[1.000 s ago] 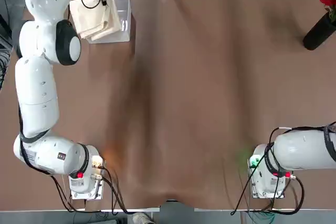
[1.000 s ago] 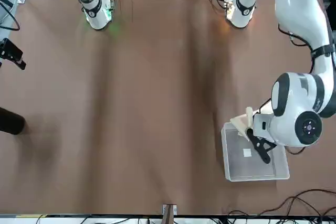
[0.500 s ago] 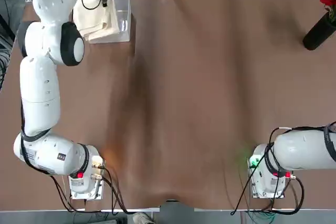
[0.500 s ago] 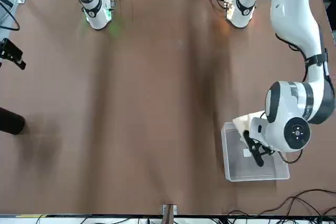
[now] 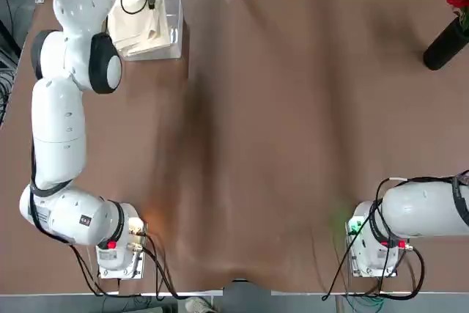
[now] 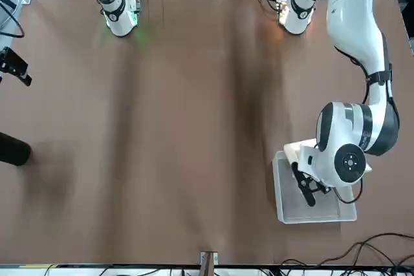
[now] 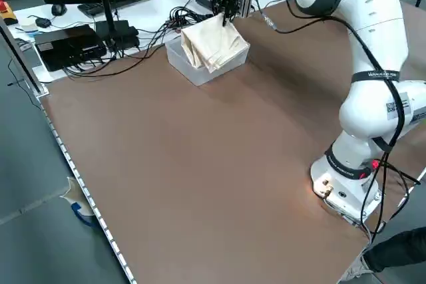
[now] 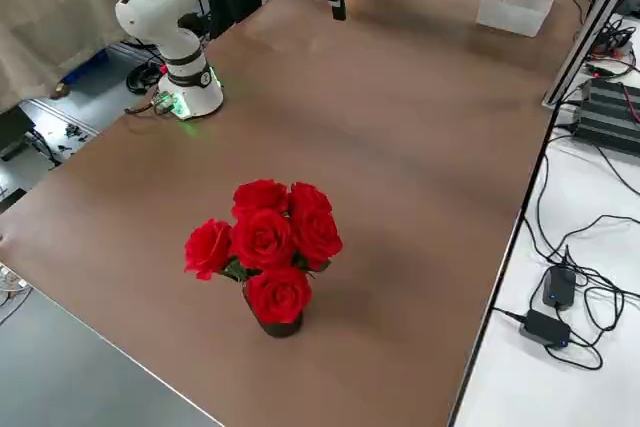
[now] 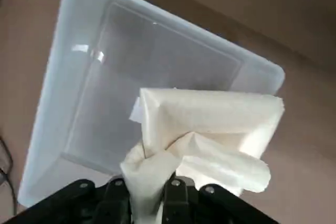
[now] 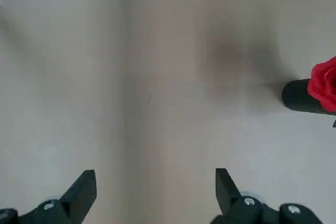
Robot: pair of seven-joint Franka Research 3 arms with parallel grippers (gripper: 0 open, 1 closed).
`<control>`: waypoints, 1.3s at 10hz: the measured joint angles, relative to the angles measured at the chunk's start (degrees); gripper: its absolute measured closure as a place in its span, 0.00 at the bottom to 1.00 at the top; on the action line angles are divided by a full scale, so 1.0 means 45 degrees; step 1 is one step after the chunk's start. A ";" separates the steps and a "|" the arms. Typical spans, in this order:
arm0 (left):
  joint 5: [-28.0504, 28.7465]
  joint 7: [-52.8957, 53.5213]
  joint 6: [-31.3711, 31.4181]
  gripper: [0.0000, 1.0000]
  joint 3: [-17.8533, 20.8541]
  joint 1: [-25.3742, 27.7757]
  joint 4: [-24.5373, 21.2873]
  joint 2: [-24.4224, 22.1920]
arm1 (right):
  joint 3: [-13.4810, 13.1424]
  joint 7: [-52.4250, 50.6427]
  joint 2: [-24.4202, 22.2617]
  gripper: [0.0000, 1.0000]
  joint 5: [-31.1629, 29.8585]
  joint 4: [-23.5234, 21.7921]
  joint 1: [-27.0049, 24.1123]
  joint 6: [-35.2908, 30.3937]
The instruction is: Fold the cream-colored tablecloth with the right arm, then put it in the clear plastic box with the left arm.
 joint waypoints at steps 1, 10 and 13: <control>0.0000 -0.0095 0.0225 0.85 -0.0002 -0.0001 0.0000 0.0107 | -0.0003 0.0000 0.0000 0.00 0.0000 0.0000 0.0000 0.0000; 0.0011 -0.3227 -0.0006 0.01 -0.0056 0.0051 0.0107 -0.0355 | -0.0026 0.0001 0.0000 0.00 -0.0070 0.0000 0.0000 0.0002; -0.0131 -0.5257 -0.1063 0.01 -0.0071 0.0118 -0.1440 -0.1162 | -0.0028 0.0001 0.0001 0.00 -0.0071 -0.0001 0.0000 0.0002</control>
